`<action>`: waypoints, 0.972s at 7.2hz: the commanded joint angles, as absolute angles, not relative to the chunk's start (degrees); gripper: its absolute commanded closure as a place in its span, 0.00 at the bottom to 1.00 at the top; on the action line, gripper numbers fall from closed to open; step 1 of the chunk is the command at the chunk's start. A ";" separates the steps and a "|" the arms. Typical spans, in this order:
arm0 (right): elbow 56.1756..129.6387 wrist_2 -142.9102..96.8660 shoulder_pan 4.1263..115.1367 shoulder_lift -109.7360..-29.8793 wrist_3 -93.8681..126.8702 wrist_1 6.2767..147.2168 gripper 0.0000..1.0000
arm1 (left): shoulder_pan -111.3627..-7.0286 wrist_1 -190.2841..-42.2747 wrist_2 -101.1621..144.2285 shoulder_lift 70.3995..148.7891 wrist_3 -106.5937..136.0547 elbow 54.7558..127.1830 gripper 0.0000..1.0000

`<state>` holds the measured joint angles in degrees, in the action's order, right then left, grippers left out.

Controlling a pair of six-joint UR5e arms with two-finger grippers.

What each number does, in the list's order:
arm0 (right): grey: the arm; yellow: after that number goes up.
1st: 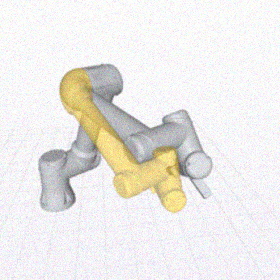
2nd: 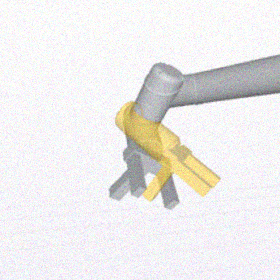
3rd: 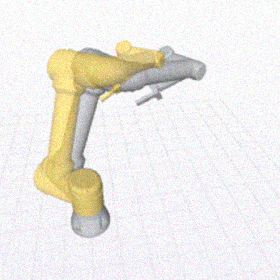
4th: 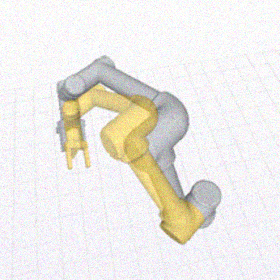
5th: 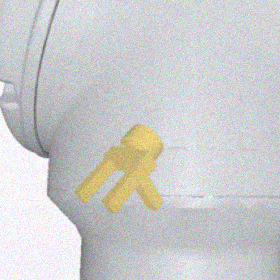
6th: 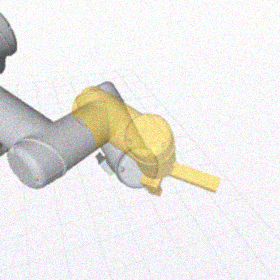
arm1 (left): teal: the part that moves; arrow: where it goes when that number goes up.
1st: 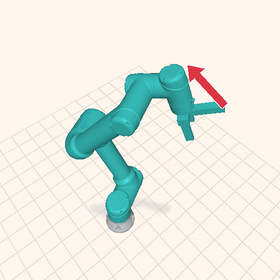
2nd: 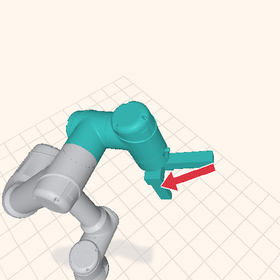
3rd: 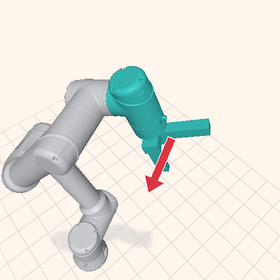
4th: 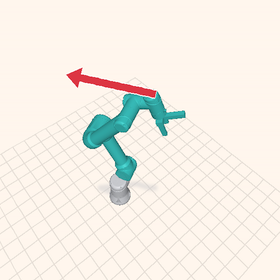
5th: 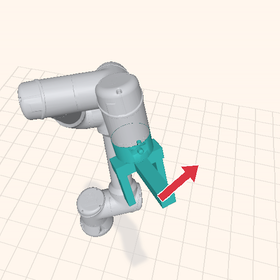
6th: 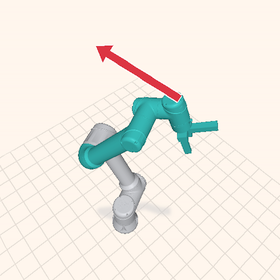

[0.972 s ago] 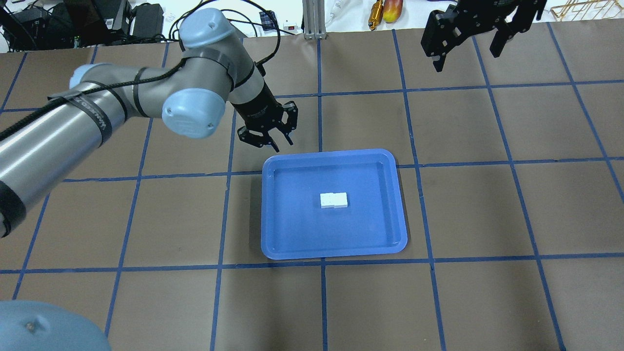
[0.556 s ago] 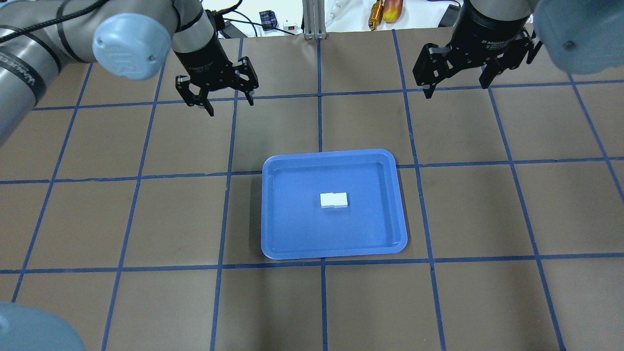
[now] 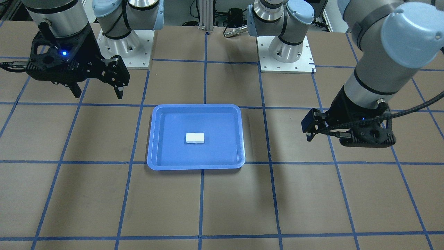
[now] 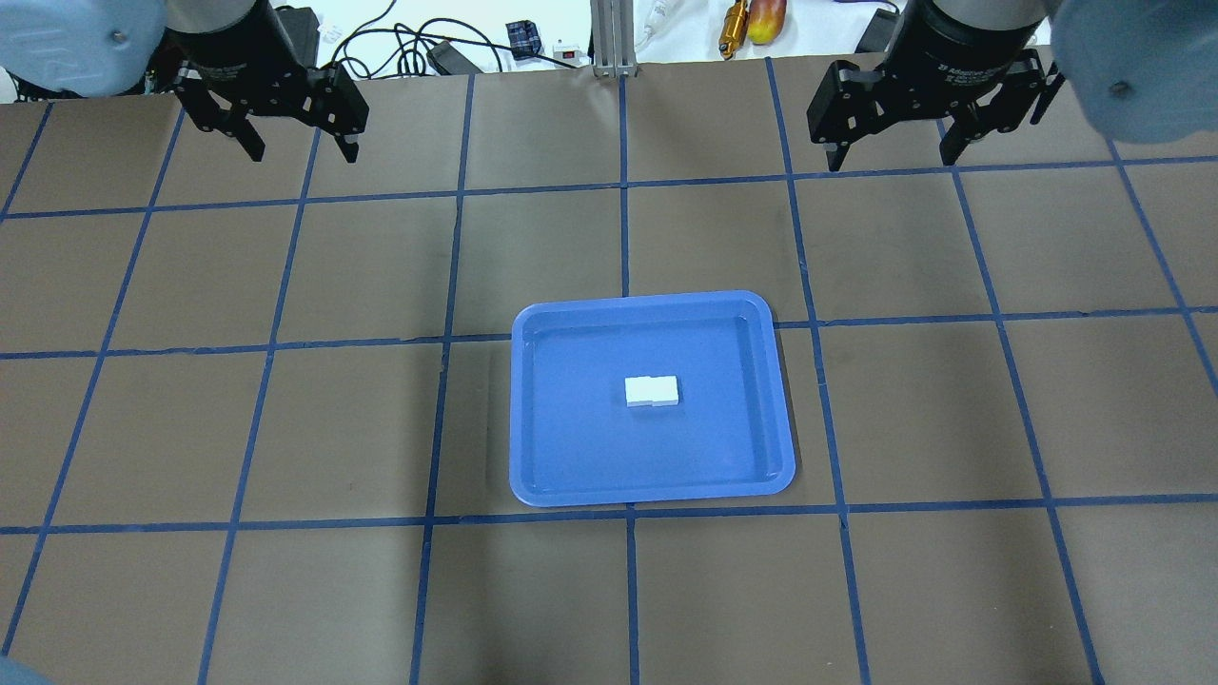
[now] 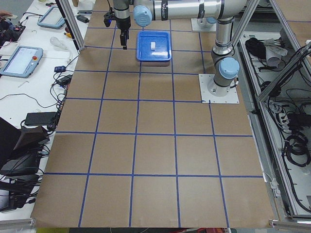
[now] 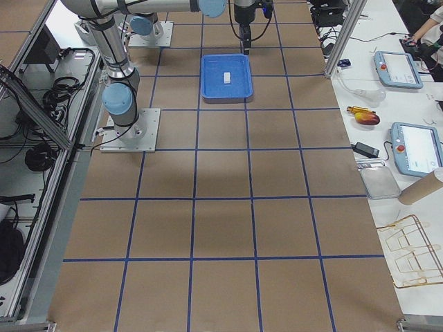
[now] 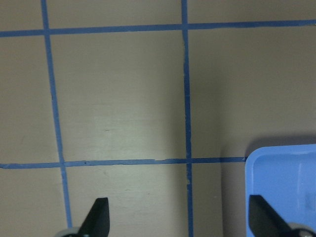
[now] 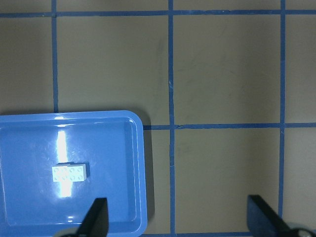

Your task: Assemble white blocks and place on blue tray

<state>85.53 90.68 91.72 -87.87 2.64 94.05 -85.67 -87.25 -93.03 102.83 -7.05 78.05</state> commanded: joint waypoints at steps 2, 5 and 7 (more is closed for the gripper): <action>85.34 90.70 91.85 -87.63 3.34 93.78 0.00 | -87.17 -88.95 -91.24 94.94 0.94 82.33 0.00; 85.43 90.70 92.02 -87.71 3.34 93.78 0.00 | -87.98 -89.82 -91.06 92.82 1.67 83.84 0.00; 85.43 90.62 92.02 -87.71 3.34 93.78 0.00 | -87.37 -89.91 -89.74 92.20 1.23 86.13 0.00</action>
<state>85.43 90.65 92.00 -87.71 3.34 93.78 -87.79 -89.78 -90.24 92.57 1.55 84.97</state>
